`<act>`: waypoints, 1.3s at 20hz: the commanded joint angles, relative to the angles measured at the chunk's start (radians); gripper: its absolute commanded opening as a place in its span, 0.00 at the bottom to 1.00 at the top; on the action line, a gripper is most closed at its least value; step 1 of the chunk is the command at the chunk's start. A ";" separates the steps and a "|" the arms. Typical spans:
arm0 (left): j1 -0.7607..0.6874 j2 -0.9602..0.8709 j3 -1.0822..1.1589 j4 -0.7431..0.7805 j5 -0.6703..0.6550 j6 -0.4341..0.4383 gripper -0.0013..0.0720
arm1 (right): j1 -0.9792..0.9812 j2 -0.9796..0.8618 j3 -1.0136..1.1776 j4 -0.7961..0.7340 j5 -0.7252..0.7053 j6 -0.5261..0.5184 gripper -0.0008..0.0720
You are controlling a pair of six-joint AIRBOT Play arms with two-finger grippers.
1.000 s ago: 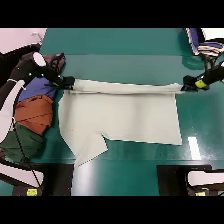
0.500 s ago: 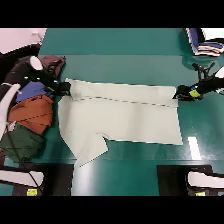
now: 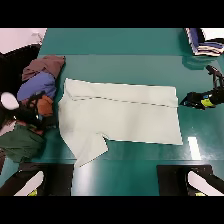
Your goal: Fold the shirts.
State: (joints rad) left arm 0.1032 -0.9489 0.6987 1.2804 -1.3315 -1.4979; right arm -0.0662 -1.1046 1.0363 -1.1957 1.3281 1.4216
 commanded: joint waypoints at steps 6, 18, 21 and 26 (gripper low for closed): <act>0.007 0.097 -0.299 -0.201 0.182 -0.031 0.54 | 0.046 0.071 -0.028 0.008 -0.007 -0.002 0.53; -0.082 0.098 -0.219 -0.209 0.150 -0.012 0.05 | -0.084 0.089 -0.063 -0.001 0.156 -0.009 0.53; -0.082 0.100 -0.148 -0.217 0.107 0.014 0.05 | -0.213 0.158 -0.241 -0.118 0.169 -0.011 0.55; -0.082 0.100 -0.123 -0.218 0.139 0.014 0.05 | -0.365 0.122 -0.515 -0.003 0.095 -0.060 0.68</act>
State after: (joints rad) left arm 0.0208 -0.8497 0.5575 1.0641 -1.2007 -1.4910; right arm -0.3630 -0.9630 0.6495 -1.2510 1.4593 1.3911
